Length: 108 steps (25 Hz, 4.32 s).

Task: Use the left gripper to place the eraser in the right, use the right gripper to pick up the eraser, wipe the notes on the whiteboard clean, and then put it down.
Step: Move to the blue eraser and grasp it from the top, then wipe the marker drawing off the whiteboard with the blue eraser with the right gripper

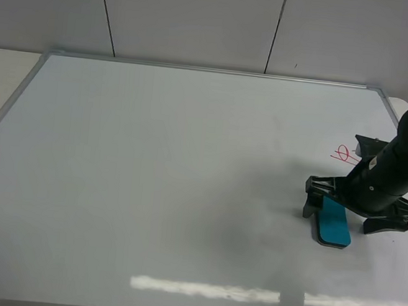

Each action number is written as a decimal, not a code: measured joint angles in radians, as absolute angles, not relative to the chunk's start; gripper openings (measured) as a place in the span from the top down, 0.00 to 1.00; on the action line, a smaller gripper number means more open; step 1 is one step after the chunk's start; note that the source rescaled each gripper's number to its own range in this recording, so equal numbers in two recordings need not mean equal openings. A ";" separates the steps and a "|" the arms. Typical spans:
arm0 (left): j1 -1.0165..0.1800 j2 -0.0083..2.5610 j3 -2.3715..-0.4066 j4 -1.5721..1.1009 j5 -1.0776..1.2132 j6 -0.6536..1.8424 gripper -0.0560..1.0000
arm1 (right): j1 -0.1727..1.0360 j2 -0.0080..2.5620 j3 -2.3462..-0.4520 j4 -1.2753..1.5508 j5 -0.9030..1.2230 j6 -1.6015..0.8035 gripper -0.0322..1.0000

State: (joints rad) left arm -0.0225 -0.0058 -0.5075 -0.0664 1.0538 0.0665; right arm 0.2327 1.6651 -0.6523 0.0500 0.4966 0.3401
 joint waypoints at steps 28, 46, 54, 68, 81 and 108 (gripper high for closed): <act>-0.023 -0.006 -0.508 -0.066 1.054 0.067 0.00 | 0.216 1.699 -1.047 0.042 0.854 0.284 0.93; -0.023 -0.006 -0.508 -0.065 1.054 0.067 0.00 | -0.022 1.916 -1.201 0.000 0.880 0.216 0.93; -0.023 -0.006 -0.508 -0.065 1.054 0.067 0.00 | -0.046 1.990 -1.201 0.068 0.833 0.175 0.93; -0.023 -0.006 -0.508 -0.065 1.054 0.067 0.00 | 0.092 2.026 -1.216 0.059 0.782 0.135 0.93; -0.023 -0.006 -0.508 -0.065 1.054 0.067 0.00 | 0.025 2.049 -1.290 0.172 0.764 0.101 0.93; -0.023 -0.006 -0.508 -0.065 1.054 0.067 0.00 | 0.174 2.121 -1.362 0.376 0.682 -0.107 0.94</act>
